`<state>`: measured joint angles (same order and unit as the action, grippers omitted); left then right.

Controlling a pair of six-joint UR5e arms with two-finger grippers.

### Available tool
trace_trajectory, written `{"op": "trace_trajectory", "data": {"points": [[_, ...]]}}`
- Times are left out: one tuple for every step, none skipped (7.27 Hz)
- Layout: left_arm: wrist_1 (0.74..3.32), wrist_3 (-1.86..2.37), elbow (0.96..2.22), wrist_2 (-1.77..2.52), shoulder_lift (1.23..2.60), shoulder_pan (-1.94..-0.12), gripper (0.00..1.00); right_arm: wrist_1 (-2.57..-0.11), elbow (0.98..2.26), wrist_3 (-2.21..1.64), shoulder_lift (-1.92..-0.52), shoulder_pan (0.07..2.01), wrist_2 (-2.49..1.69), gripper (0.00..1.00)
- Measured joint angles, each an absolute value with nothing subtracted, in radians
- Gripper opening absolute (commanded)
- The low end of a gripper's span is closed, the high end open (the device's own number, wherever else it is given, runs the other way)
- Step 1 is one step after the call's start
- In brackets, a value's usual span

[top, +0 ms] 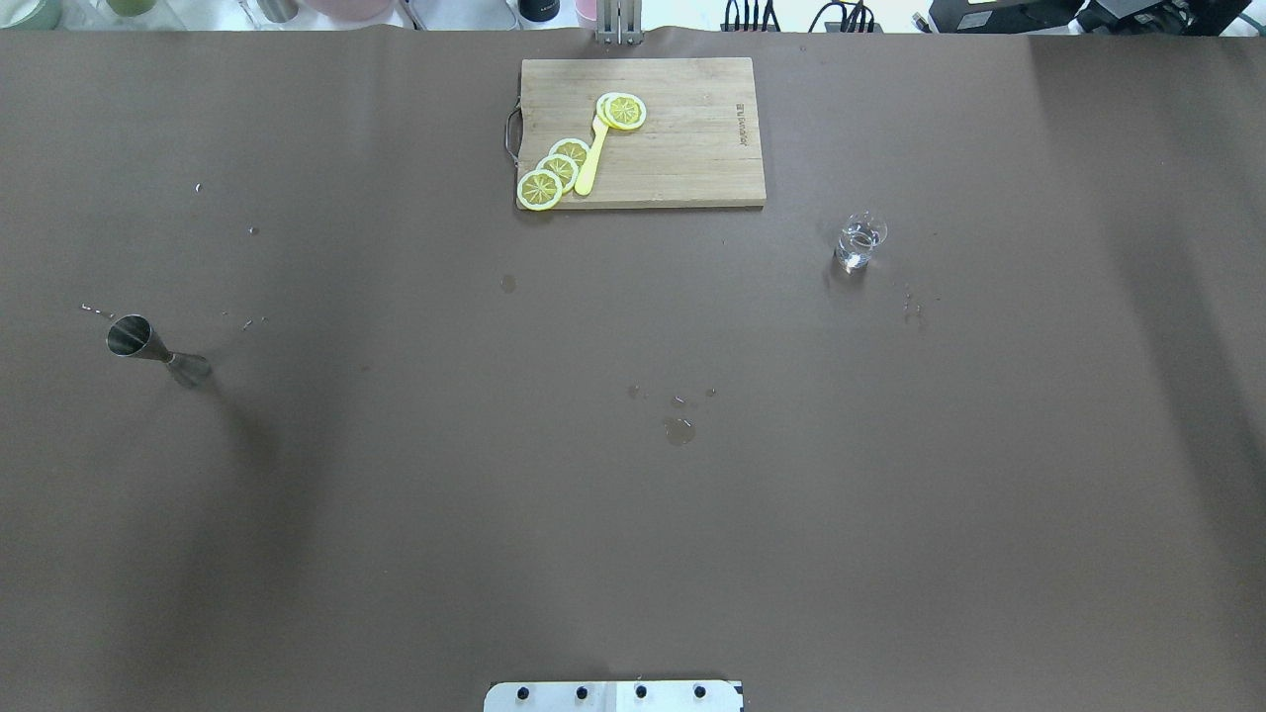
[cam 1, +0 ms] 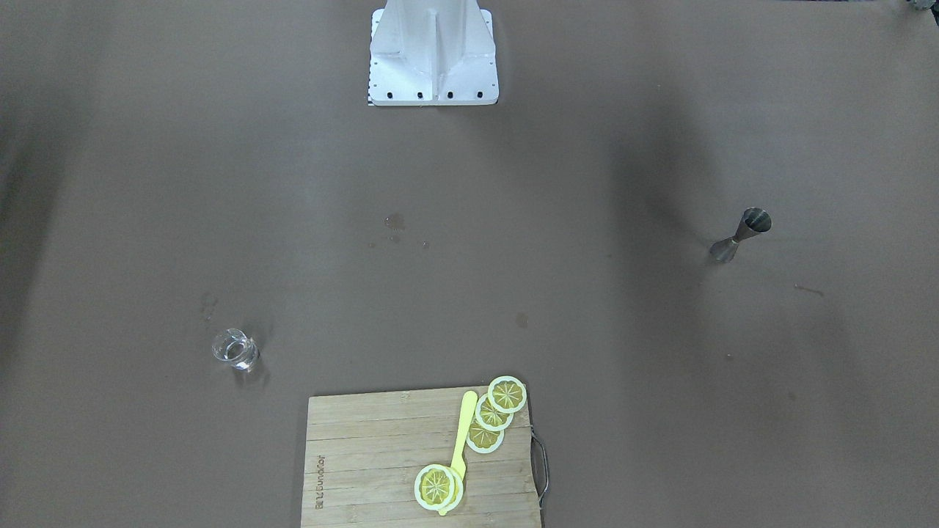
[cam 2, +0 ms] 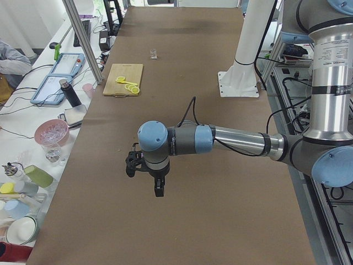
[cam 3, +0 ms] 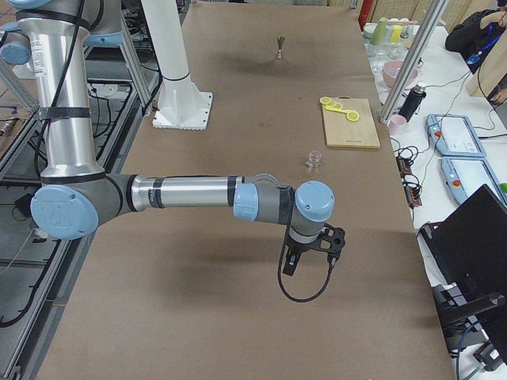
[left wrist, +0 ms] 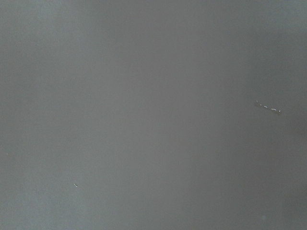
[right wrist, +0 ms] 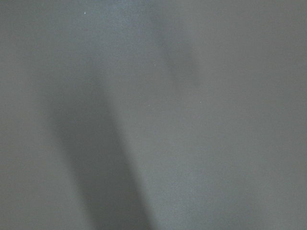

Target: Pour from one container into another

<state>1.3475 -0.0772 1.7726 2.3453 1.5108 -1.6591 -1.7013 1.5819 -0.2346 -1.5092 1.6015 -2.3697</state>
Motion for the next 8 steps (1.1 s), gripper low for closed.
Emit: {"op": "trace_trajectory", "data": {"points": [[1.348,-0.079,1.77,2.345,1.51,-1.659,0.98,-1.701,1.582,-0.233,-1.509,1.601,-2.369,1.0],[1.348,-0.079,1.769,2.344,1.51,-1.659,0.98,-1.7,1.582,-0.232,-1.509,1.601,-2.369,1.0],[1.348,-0.08,1.768,2.344,1.51,-1.659,0.98,-1.7,1.582,-0.231,-1.509,1.601,-2.368,1.0],[1.349,-0.08,1.766,2.345,1.51,-1.659,0.98,-1.7,1.582,-0.228,-1.51,1.601,-2.368,1.0],[1.351,-0.08,1.766,2.347,1.51,-1.658,0.98,-1.7,1.582,-0.225,-1.51,1.601,-2.368,1.0],[1.353,-0.08,1.767,2.348,1.51,-1.658,0.98,-1.7,1.582,-0.223,-1.51,1.601,-2.367,1.0],[1.355,-0.08,1.767,2.348,1.511,-1.658,0.98,-1.7,1.582,-0.221,-1.51,1.601,-2.365,1.0],[1.355,-0.079,1.767,2.348,1.511,-1.658,0.98,-1.699,1.582,-0.215,-1.51,1.601,-2.364,1.0]]}}
